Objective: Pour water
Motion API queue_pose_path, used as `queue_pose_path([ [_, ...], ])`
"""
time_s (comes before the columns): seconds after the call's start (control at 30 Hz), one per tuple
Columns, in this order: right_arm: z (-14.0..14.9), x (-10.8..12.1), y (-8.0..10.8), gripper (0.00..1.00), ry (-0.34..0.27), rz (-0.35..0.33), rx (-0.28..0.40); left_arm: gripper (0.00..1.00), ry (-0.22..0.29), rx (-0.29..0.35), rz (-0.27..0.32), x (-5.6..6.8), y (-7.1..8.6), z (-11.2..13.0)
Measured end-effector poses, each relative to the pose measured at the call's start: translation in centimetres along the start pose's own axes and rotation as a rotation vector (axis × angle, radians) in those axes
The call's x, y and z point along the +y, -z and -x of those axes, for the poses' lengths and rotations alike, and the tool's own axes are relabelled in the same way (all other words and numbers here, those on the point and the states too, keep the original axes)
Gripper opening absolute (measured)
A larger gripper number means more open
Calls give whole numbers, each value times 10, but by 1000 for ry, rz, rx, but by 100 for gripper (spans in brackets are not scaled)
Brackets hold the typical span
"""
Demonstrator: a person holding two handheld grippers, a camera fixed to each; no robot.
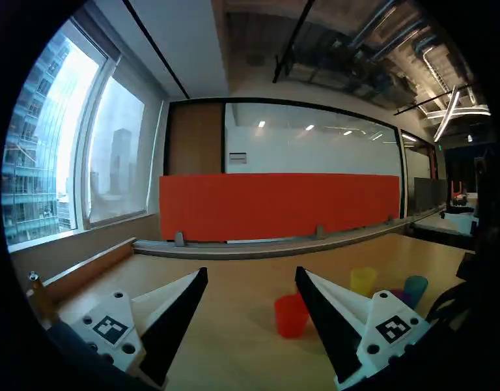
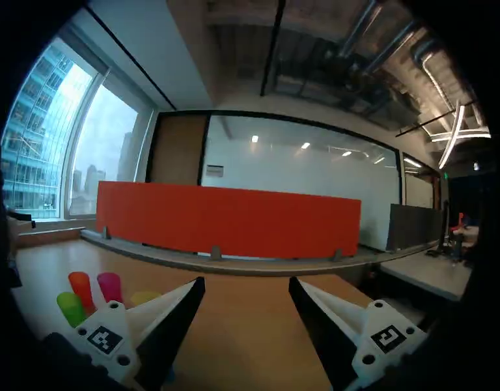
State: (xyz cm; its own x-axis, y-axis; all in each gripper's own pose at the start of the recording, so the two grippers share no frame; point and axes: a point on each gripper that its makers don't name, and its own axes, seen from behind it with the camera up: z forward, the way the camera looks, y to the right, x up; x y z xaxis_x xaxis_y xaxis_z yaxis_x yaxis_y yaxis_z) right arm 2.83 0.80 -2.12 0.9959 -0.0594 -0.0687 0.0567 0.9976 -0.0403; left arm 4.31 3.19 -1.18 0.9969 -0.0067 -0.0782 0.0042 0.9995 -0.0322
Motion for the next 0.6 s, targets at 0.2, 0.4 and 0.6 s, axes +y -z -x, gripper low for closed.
queue_pose_path([
  [0.2, -1, 7, 5, 100, -22, 31, 23, 100, -1, 5, -28, -5, -1, 4],
  [0.4, 3, 12, 7, 100, -59, 39, 18, 100, -21, 16, -43, -6, -3, 2],
  [0.6, 0, 15, 10, 100, -91, 44, 27, 100, -70, 42, -80, -13, -3, -7],
])
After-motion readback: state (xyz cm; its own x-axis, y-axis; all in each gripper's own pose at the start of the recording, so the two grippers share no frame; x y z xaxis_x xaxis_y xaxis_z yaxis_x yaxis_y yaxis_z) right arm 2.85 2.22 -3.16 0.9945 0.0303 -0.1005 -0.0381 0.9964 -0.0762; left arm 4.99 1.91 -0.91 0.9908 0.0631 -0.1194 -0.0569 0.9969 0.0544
